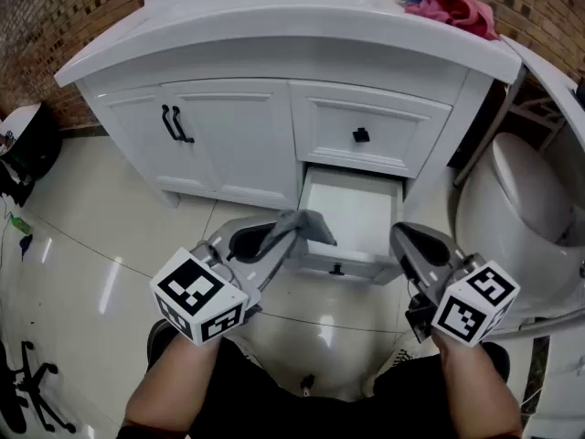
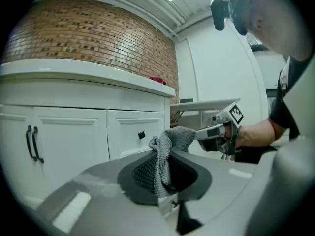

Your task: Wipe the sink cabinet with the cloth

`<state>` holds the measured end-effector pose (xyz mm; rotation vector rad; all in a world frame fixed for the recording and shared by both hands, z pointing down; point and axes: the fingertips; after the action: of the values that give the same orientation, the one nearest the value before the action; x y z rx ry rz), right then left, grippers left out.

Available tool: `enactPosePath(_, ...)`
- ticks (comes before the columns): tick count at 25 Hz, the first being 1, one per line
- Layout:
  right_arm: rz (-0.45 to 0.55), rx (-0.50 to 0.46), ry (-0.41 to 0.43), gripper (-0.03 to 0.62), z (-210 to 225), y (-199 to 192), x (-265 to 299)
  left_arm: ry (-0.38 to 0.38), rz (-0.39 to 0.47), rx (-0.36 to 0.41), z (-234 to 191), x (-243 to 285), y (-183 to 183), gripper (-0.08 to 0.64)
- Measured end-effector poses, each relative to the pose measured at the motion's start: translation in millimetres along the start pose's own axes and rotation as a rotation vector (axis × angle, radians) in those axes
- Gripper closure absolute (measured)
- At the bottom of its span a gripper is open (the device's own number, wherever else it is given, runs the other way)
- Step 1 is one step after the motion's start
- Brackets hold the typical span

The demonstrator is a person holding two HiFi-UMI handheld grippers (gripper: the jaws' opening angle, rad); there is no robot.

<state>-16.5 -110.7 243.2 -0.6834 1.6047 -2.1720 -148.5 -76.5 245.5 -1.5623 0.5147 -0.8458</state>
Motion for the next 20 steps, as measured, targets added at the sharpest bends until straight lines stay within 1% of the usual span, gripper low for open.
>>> enactPosePath(1,0.000,-0.003,0.020,0.588,-7.7,-0.3,-0.1,0.000,0.019,-0.017,7.3,-6.3,-2.4,0.525)
enactPosePath(4,0.010,0.001,0.069,0.588,-27.8,-1.4,-3.7,0.004,0.030,-0.023,22.0,-21.7,-20.0,0.524)
enactPosePath(7,0.029,0.008,0.075,0.588,-44.6,-0.7,-16.3,-0.054,0.066,-0.091,42.0,-29.2,-22.3,0.525)
enactPosePath(8,0.030,0.007,0.076,0.588,-51.0,-1.7,-21.3,-0.075,0.076,-0.095,50.1,-31.0,-19.4,0.525)
enactPosePath(10,0.024,0.004,0.079,0.588,-64.5,-5.9,-31.2,-0.102,0.078,-0.062,64.3,-34.2,-16.7,0.523)
enactPosePath(12,0.019,0.012,0.081,0.588,-76.3,-12.3,-42.6,-0.123,0.057,-0.028,74.5,-36.1,-22.2,0.524)
enactPosePath(17,0.038,0.064,0.046,0.588,-88.0,-33.5,-77.7,-0.223,0.008,-0.043,95.5,-38.4,-46.1,0.523)
enactPosePath(20,0.036,0.046,0.000,0.588,-85.0,-46.9,-91.2,-0.223,0.001,-0.022,100.7,-45.9,-48.9,0.523)
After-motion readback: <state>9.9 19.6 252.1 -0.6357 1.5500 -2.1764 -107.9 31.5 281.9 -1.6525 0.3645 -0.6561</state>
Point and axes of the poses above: the fingertips, and each gripper's own axes: x forward along the fingers, z to its right, y out of its top, and after that the axes turned 2 degrees about -y, right-handed
